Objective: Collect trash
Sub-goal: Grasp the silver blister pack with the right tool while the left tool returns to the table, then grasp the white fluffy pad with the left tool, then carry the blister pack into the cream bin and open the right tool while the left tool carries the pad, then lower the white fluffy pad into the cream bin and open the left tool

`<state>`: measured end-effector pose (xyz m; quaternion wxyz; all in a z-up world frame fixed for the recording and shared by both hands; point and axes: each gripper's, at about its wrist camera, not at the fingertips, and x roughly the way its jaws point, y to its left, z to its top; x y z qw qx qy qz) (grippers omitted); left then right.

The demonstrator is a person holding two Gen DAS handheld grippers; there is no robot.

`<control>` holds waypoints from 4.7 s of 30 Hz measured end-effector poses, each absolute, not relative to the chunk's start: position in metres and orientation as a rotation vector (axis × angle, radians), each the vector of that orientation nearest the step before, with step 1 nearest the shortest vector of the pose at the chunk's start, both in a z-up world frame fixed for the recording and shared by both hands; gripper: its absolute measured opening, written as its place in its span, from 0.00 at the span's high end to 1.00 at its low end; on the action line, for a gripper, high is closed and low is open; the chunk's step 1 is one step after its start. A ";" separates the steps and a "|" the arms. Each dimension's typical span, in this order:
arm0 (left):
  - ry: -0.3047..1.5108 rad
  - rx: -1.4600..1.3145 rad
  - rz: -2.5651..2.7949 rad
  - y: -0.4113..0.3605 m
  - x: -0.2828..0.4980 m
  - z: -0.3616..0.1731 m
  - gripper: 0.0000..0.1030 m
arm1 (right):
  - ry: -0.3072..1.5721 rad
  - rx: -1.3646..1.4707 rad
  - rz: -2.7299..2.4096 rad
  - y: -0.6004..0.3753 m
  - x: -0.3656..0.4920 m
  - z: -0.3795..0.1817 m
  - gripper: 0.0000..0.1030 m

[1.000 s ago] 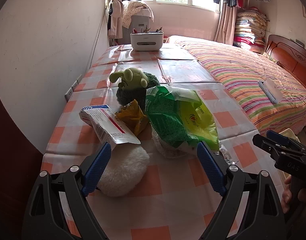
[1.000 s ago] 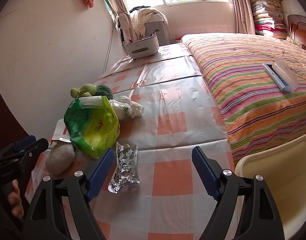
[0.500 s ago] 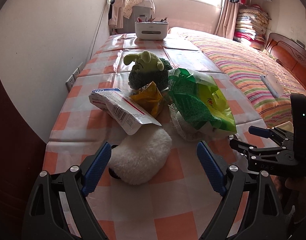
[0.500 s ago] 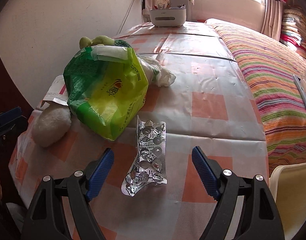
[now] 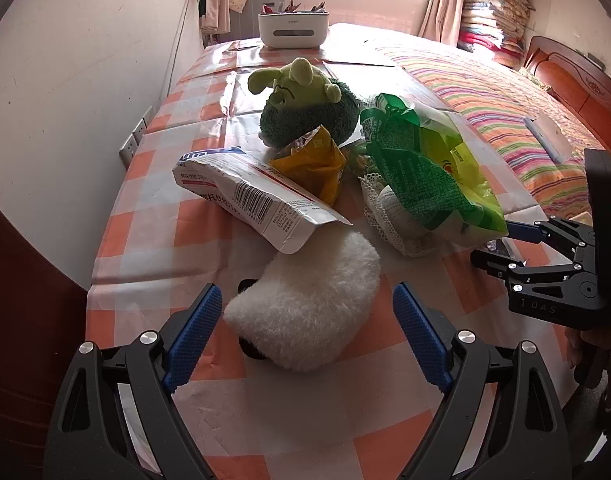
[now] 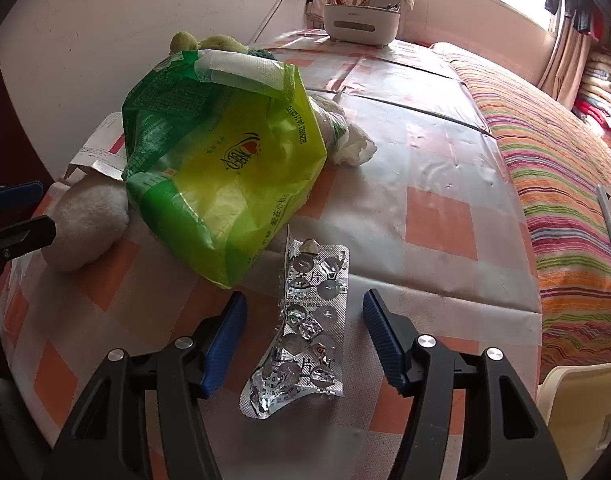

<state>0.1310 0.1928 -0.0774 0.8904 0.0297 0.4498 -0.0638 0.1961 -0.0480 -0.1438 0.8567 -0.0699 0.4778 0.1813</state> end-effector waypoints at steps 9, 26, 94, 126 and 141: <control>1.000 0.097 -0.161 0.188 0.148 -0.095 0.17 | 1.011 -0.098 0.417 -0.056 0.186 -0.140 0.69; 0.955 0.101 -0.129 0.171 0.146 -0.092 0.61 | 0.981 0.032 0.375 -0.091 0.184 -0.130 0.69; 0.759 0.095 -0.582 -0.041 0.121 -0.019 0.61 | 0.809 0.171 0.084 -0.242 0.131 -0.089 0.69; 0.799 0.154 -0.665 -0.112 0.125 -0.035 0.60 | 0.727 0.239 -0.190 -0.311 0.105 -0.087 0.39; 0.819 0.152 -0.672 -0.137 0.124 -0.049 0.60 | 0.614 0.335 -0.270 -0.335 0.089 -0.071 0.39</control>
